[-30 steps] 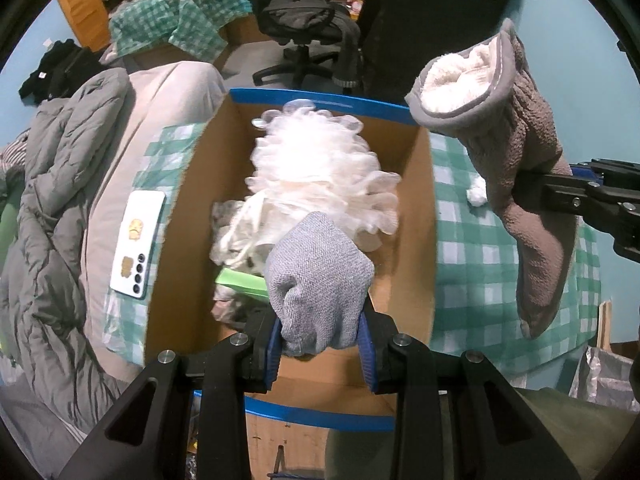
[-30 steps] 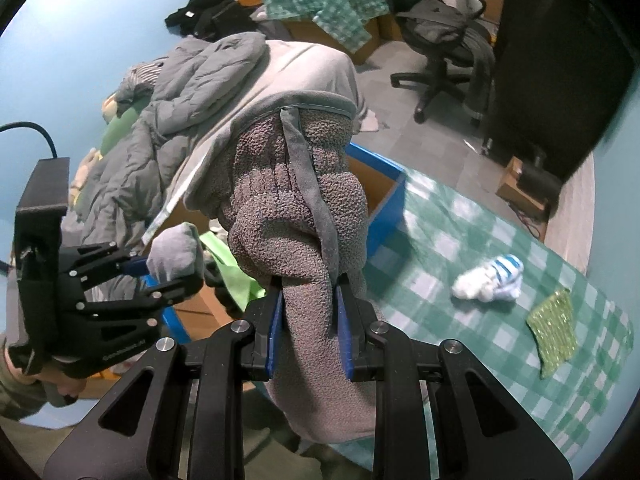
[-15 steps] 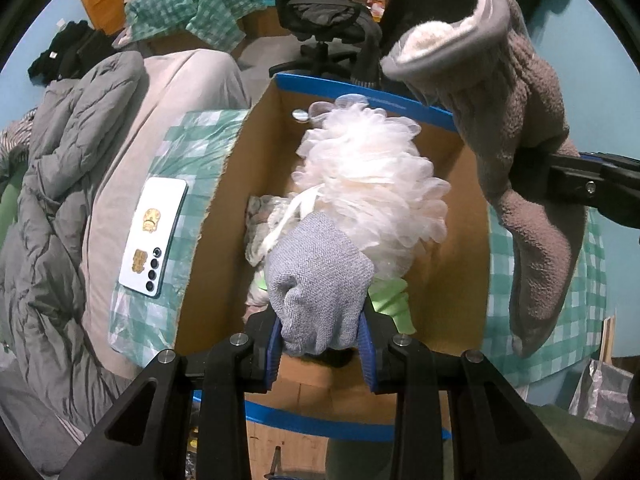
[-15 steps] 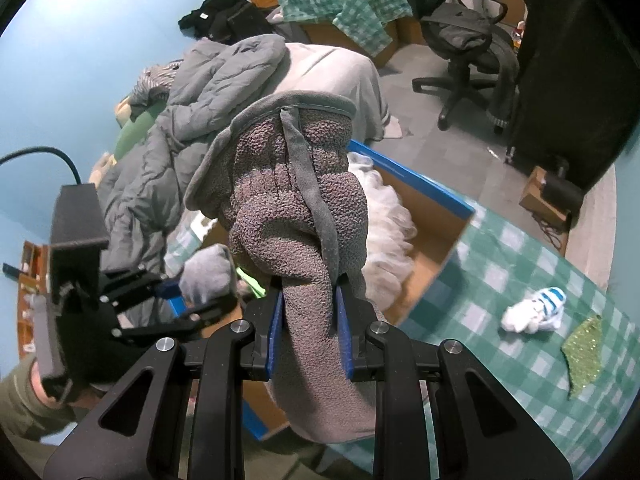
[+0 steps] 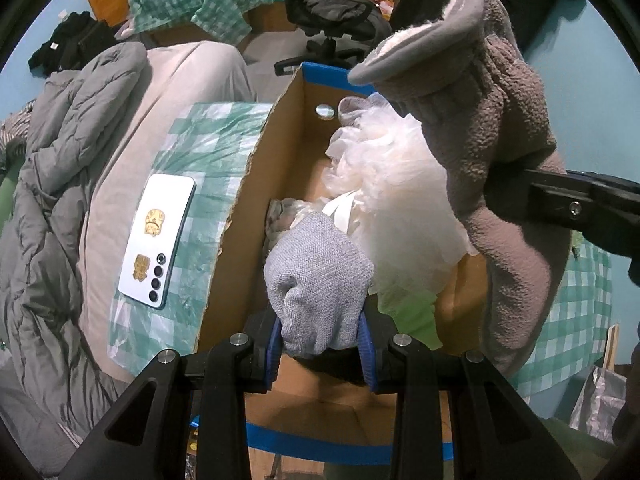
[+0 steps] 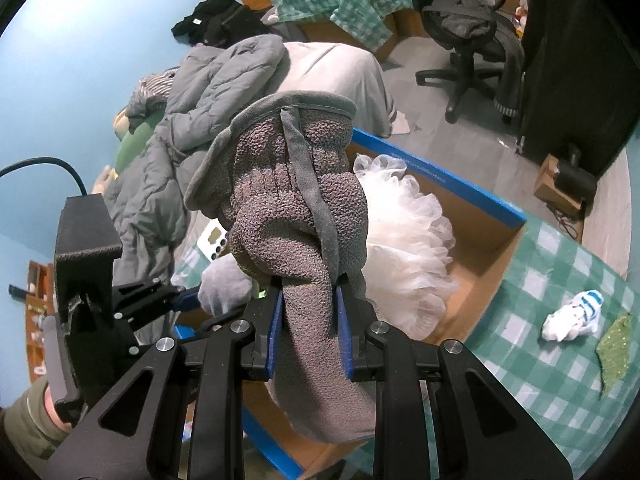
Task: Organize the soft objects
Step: 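Open both tools to drop the two grey socks into the box, then move both tools back over the striped sock bundle and green knit pad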
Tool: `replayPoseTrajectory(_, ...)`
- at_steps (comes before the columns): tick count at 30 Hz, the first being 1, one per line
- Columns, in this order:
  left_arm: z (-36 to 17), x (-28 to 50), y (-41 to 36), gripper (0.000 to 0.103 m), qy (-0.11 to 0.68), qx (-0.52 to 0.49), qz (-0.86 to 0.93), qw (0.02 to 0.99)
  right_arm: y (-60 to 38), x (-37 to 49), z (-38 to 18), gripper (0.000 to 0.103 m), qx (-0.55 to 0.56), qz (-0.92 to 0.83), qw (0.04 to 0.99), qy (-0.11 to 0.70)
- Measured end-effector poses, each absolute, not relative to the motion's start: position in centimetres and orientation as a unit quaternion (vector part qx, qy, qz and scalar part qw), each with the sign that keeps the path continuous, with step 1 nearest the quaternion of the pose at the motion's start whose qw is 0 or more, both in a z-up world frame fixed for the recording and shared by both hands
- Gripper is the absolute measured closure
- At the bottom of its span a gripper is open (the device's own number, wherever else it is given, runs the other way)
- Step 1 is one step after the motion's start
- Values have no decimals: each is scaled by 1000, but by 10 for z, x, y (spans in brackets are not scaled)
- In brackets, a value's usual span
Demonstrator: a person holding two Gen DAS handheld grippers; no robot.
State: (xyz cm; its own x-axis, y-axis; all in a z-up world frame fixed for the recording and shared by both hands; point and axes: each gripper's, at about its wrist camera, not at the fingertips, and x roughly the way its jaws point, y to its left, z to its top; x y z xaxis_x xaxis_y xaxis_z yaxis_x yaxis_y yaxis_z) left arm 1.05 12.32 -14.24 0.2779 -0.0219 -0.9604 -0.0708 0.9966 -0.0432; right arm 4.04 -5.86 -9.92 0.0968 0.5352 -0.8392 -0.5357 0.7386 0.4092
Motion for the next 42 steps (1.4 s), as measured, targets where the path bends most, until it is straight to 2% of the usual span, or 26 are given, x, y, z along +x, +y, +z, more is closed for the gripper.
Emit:
replayPoseTrajectory(6,-159,9,123,69,615,-41,12,788,-55,39,-121,79,4,355,733,580)
replayPoseTrajectory(9,-162,8,119,59,618,-32,17,785,-54,36,-129,70,5,354,724,591)
replayPoseTrajectory(11,-163,7,118,44,621,-29,16,783,-54,33,-133,56,-5,348,722,598)
replayPoseTrajectory(13,-160,5,117,38,616,-28,19,787,-54,29,-134,55,-16,346,721,600)
replayPoseTrajectory(15,-157,3,117,35,616,-25,20,787,-55,26,-133,52,-24,343,723,599)
replayPoseTrajectory(17,-155,1,117,32,618,-23,21,786,-58,25,-129,42,-31,336,730,594)
replayPoseTrajectory(21,-146,-4,118,29,617,-21,30,786,-64,26,-119,34,-38,329,738,588)
replayPoseTrajectory(42,-105,-19,72,28,597,-35,29,801,-140,22,-99,33,-50,298,761,574)
